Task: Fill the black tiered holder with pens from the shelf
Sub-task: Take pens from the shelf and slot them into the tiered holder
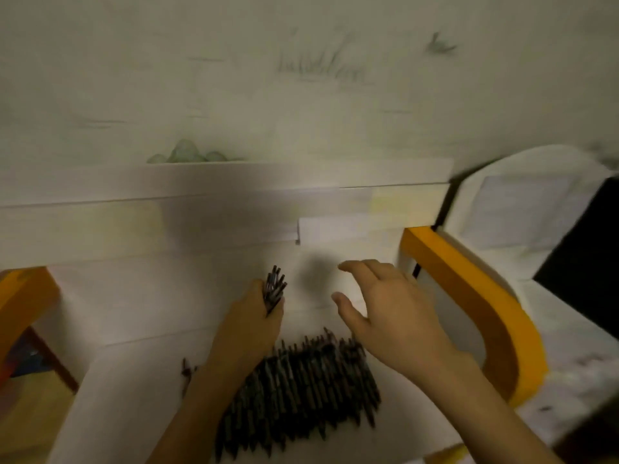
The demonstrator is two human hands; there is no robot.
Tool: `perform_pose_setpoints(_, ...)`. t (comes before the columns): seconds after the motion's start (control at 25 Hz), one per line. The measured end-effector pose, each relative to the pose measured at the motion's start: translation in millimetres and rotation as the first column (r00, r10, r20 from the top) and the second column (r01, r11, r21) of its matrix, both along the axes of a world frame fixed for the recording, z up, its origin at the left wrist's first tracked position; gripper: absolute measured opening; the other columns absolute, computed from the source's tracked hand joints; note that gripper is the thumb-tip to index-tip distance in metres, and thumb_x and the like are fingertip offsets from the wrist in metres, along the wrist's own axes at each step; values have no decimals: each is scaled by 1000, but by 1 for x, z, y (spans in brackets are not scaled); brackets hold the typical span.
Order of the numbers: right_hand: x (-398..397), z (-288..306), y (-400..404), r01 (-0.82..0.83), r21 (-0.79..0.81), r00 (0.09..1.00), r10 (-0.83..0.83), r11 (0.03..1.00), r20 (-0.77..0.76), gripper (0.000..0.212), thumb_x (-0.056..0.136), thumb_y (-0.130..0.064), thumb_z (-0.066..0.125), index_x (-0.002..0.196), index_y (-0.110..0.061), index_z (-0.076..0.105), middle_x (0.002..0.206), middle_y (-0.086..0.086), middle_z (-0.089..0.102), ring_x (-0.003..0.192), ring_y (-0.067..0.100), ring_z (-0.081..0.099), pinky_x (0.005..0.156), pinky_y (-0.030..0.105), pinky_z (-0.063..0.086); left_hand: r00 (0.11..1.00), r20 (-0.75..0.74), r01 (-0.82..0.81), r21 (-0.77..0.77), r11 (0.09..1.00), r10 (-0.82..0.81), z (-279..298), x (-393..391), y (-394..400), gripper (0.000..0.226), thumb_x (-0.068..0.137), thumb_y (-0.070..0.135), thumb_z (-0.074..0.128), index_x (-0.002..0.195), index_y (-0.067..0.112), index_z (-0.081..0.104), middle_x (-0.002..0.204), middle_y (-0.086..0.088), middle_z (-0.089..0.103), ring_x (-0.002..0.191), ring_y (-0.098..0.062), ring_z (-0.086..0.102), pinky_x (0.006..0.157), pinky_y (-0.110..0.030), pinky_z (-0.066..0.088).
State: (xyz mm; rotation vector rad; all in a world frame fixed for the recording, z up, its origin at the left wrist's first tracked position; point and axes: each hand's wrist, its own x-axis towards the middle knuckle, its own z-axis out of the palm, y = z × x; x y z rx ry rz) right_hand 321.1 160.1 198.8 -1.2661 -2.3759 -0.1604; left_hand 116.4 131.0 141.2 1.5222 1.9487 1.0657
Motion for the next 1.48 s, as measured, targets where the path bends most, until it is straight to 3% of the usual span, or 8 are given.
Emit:
perform_pose_setpoints(0.12,55,26,-4,136,73,990,-132,988,-58,44,95,-50,48,133,-29,50,125,-7,61,105,16,59,89,31,44,990,43,130,47,990,-132,35,57,16,5,97,44,45,92,45,43,74,-3,63,60,-18,67,52,-29,55)
perform_pose_setpoints(0.32,175,55,-10,342,138,938,-327,930,-115,47,96,-54,42,137,-33,45,132,-9,58,113,13,57,93,30,44,928,58,344,249,905,-368,94,178,39,5,97,37,48,93,38,46,53,4,59,43,-8,60,41,-15,45)
perform_pose_setpoints(0.44,250,64,-17,431,138,900,-414,892,-134,46,95,-56,43,136,-35,45,130,-10,58,113,12,57,95,33,47,872,67,455,259,852,-486,114,255,49,6,97,33,51,95,27,50,49,3,57,43,-11,60,43,-17,47)
perform_pose_setpoints(0.56,337,70,-22,509,126,858,-491,851,-152,47,94,-56,45,135,-35,44,127,-11,59,107,12,58,90,33,50,826,85,525,242,816,-557,126,345,60,11,97,30,52,92,20,49,59,-3,56,46,-15,60,49,-24,53)
perform_pose_setpoints(0.72,429,70,-23,581,113,812,-563,806,-156,47,92,-57,47,134,-39,43,125,-12,60,103,10,60,89,33,49,780,105,583,236,777,-617,125,443,73,8,97,29,51,91,26,48,61,-2,54,45,-12,58,55,-33,56)
perform_pose_setpoints(1.0,546,59,-3,611,80,788,-596,787,-151,43,92,-54,48,132,-36,47,124,-9,63,105,15,60,85,32,49,752,109,616,237,752,-650,112,566,98,3,96,32,51,94,31,49,54,9,56,47,-12,61,53,-27,54)
perform_pose_setpoints(1.12,572,55,19,600,62,795,-586,798,-158,45,94,-54,46,135,-36,44,128,-9,60,109,13,58,89,31,47,729,131,634,241,735,-672,109,594,120,3,96,30,52,93,30,50,54,6,54,47,-15,59,51,-25,54)
perform_pose_setpoints(1.48,627,56,161,498,109,865,-484,860,-136,44,95,-55,43,134,-35,44,128,-9,59,114,15,55,93,33,44,759,108,606,244,757,-642,103,651,245,10,97,31,53,89,27,49,51,6,55,44,-13,58,52,-25,53)
